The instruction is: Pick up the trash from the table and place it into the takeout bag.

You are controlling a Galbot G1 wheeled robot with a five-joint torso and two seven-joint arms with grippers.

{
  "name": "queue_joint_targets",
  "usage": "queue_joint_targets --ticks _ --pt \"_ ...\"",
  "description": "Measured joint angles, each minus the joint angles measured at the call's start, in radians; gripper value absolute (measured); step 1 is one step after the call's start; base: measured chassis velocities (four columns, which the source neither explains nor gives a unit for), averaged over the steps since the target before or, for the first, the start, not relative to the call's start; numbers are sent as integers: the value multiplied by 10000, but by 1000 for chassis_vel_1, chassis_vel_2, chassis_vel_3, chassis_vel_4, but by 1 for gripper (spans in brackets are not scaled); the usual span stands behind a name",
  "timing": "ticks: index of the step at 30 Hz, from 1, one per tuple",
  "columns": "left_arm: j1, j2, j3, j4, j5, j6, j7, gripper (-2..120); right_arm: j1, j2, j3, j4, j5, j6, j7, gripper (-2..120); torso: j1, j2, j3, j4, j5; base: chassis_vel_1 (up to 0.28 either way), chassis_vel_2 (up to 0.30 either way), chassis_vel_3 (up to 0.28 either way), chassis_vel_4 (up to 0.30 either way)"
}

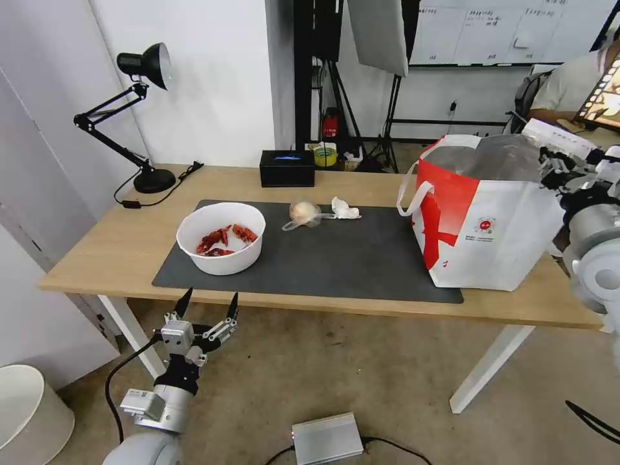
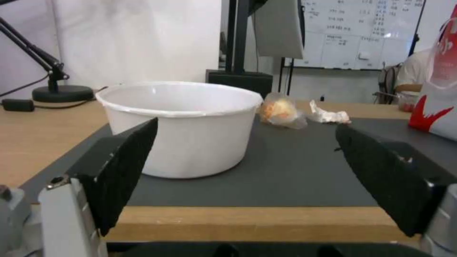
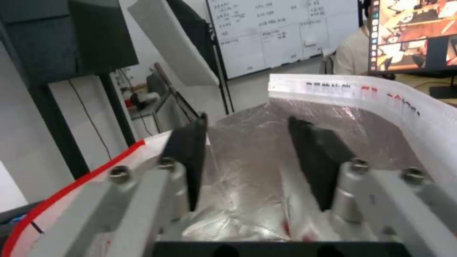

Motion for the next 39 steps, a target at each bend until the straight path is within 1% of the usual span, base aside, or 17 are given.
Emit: queue_joint_targets --ticks 1,2,4,5,8,9,11,13,14,19,24,25,27,28,31,32,39 --pt "21 -4 -8 -13 0 0 0 100 15 0 -15 11 -16 185 -156 54 0 0 0 -1 0 0 0 0 0" --pt "21 -4 -8 -13 0 0 0 100 15 0 -15 11 -16 185 -156 54 0 0 0 -1 0 0 0 0 0" --pt "45 -5 -30 -29 2 0 1 100 18 13 -83 69 -212 709 -775 63 0 0 0 0 0 0 0 0 0" --pt "45 -5 -30 -29 2 0 1 100 18 13 -83 69 -212 709 -775 63 0 0 0 0 0 0 0 0 0" --pt "69 -7 -44 -34 4 -6 0 100 -3 97 -288 255 -466 1572 -1835 75 0 0 -1 0 -1 0 0 0 0" --pt "71 -22 -46 -38 5 -9 -1 100 -11 171 -405 322 -575 1953 -2207 83 0 0 0 0 -1 0 0 0 0" --pt "71 -35 -47 -46 5 -12 -1 100 -23 221 -493 356 -688 2199 -2443 84 0 1 0 0 -2 0 0 0 0" --pt "76 -77 -49 -55 5 -17 -1 100 -128 363 -706 492 -1066 2703 -2913 91 0 0 0 1 -1 0 0 0 0" --pt "76 -77 -49 -55 5 -17 -1 100 -128 363 -706 492 -1066 2703 -2913 91 0 0 0 1 -1 0 0 0 0" --pt "56 -128 -52 -55 9 -28 -4 100 -918 686 -1079 883 -2413 3371 -3702 93 0 0 -1 1 -3 0 0 0 0" --pt "38 -204 -82 -56 10 -32 -7 100 -2463 1663 -1659 1180 -4235 4142 -4205 96 -1 0 -1 -2 0 0 0 0 0" --pt "38 -204 -82 -56 10 -32 -7 100 -2463 1663 -1659 1180 -4235 4142 -4205 96 -1 0 -1 -2 0 0 0 0 0" --pt "55 -231 -123 -77 7 -37 -11 100 -2960 2178 -1801 1107 -5013 4587 -4297 99 -1 0 -1 1 -2 0 0 0 0" --pt "55 -231 -123 -77 7 -37 -11 100 -2960 2178 -1801 1107 -5013 4587 -4297 99 -1 0 -1 1 -2 0 0 0 0" --pt "109 -264 -227 -116 -16 -41 -16 100 -3656 2780 -1685 891 -6082 5101 -4516 100 0 0 0 0 0 0 0 0 0" --pt "109 -264 -227 -116 -16 -41 -16 100 -3656 2780 -1685 891 -6082 5101 -4516 100 0 0 0 0 0 0 0 0 0" --pt "51 -327 -294 18 -61 -55 -38 100 -5396 3805 -1393 1095 -7102 5826 -4769 100 -1 1 -1 -1 0 0 0 0 0"
